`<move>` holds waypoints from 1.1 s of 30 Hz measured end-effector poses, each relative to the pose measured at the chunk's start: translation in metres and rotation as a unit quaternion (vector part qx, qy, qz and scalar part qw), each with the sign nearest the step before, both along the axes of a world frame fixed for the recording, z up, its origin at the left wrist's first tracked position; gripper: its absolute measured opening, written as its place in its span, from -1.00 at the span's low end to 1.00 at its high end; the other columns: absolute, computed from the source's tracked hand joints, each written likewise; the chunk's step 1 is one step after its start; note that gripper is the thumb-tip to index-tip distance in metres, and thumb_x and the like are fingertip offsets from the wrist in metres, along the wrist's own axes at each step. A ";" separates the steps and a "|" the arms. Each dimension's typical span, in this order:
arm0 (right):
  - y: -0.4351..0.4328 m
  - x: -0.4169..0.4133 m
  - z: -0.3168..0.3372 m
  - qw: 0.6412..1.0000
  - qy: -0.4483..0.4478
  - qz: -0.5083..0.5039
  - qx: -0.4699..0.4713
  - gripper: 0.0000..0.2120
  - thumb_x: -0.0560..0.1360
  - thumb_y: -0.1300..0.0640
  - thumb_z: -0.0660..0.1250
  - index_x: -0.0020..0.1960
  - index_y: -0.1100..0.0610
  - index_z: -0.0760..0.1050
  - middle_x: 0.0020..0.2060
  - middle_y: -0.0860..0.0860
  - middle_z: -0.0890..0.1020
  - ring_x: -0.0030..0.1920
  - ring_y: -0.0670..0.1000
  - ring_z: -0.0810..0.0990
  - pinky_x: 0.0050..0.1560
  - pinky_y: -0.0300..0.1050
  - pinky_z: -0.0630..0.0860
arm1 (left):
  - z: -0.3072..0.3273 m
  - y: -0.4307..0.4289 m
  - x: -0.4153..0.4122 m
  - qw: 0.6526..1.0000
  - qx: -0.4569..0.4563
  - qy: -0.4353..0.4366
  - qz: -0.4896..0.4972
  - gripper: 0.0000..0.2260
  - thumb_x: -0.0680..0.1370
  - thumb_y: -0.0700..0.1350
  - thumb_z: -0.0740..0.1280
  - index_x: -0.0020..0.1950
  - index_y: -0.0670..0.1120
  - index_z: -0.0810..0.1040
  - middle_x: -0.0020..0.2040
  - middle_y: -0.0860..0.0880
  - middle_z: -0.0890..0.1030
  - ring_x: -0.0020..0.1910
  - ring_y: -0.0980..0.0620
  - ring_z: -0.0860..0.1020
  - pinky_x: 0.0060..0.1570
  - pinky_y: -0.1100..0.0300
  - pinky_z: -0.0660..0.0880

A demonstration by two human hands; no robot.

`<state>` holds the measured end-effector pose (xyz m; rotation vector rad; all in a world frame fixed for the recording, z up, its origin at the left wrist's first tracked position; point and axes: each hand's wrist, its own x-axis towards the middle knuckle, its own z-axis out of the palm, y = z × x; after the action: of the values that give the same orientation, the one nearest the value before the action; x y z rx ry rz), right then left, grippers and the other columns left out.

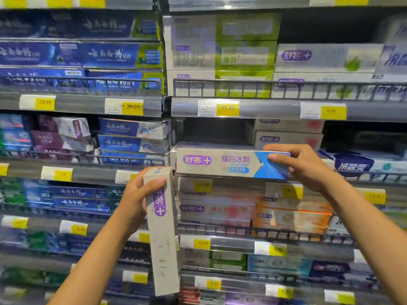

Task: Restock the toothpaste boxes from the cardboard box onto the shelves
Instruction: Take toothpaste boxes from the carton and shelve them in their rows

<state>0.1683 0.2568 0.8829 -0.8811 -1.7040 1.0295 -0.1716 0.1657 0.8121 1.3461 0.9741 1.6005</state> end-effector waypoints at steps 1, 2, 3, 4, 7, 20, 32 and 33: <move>0.005 -0.001 -0.002 1.000 0.020 -0.006 0.005 -0.51 0.26 0.04 0.53 0.13 0.23 0.57 -0.22 -0.03 0.72 -0.17 -0.08 0.68 -0.26 -0.28 0.57 | 0.000 0.002 -0.003 1.000 -0.001 0.001 -0.006 -0.16 0.08 0.22 0.58 0.21 -0.21 0.50 -0.09 -0.14 0.64 -0.24 -0.04 0.63 -0.24 0.14 0.56; 0.009 -0.003 -0.003 0.999 0.038 -0.013 0.007 -0.37 0.14 -0.07 0.59 0.12 0.21 0.58 -0.17 0.02 0.72 -0.13 -0.04 0.69 -0.22 -0.25 0.59 | -0.001 0.004 -0.006 1.000 -0.001 -0.001 -0.013 -0.21 0.06 0.21 0.59 0.18 -0.17 0.54 -0.09 -0.14 0.65 -0.26 -0.02 0.63 -0.27 0.16 0.57; 0.013 -0.005 -0.003 0.998 0.053 -0.021 0.014 -0.27 0.04 -0.16 0.62 0.10 0.18 0.59 -0.12 0.06 0.72 -0.09 0.00 0.69 -0.18 -0.22 0.60 | -0.001 0.006 -0.008 1.000 -0.003 -0.006 -0.020 -0.27 0.05 0.20 0.60 0.12 -0.11 0.59 -0.10 -0.13 0.66 -0.29 -0.02 0.63 -0.31 0.17 0.57; 0.016 -0.007 -0.003 0.997 0.067 -0.027 0.021 -0.23 -0.01 -0.21 0.62 0.08 0.16 0.59 -0.11 0.08 0.72 -0.06 0.02 0.69 -0.15 -0.19 0.61 | -0.001 0.008 -0.011 0.999 -0.007 -0.012 -0.029 -0.33 0.03 0.19 0.61 0.06 -0.06 0.62 -0.12 -0.13 0.67 -0.30 -0.01 0.64 -0.33 0.17 0.58; 0.026 -0.017 -0.001 0.994 0.075 -0.060 0.056 -0.34 0.05 -0.24 0.59 0.03 0.09 0.61 -0.17 0.01 0.72 -0.11 -0.01 0.68 -0.16 -0.20 0.62 | -0.001 0.016 -0.016 0.999 -0.017 -0.026 -0.044 -0.37 0.02 0.17 0.62 0.01 -0.03 0.63 -0.08 -0.15 0.67 -0.26 -0.05 0.65 -0.26 0.11 0.60; 0.071 -0.055 0.021 0.983 -0.075 -0.136 0.102 -0.82 0.45 0.03 0.41 0.01 0.07 0.55 -0.31 -0.06 0.65 -0.34 -0.09 0.57 -0.40 -0.26 0.44 | 0.002 0.039 -0.017 0.998 -0.033 -0.023 -0.051 -0.22 -0.07 0.20 0.62 0.07 -0.10 0.57 -0.22 -0.07 0.68 -0.32 0.00 0.65 -0.36 0.21 0.58; 0.110 -0.046 0.047 0.925 -0.350 -0.059 0.135 -0.55 0.53 -0.10 0.26 0.39 -0.08 0.34 0.35 -0.10 0.43 0.34 -0.04 0.38 0.43 -0.06 0.23 | -0.002 0.044 -0.022 0.996 -0.034 -0.018 -0.075 -0.57 0.22 -0.07 0.51 0.04 -0.12 0.54 -0.26 -0.07 0.67 -0.36 0.01 0.64 -0.38 0.22 0.57; 0.113 -0.044 0.047 0.919 -0.367 -0.058 0.133 -0.55 0.53 -0.11 0.26 0.39 -0.07 0.35 0.36 -0.08 0.44 0.35 -0.02 0.38 0.43 -0.01 0.24 | -0.002 0.044 -0.022 0.997 -0.031 -0.023 -0.074 -0.65 0.29 -0.14 0.41 0.05 -0.13 0.54 -0.26 -0.06 0.66 -0.36 0.02 0.64 -0.38 0.22 0.57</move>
<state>0.1241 0.3697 0.9297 -1.2625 -2.3009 0.3658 -0.1937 0.2099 0.8099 1.3022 0.8700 1.4723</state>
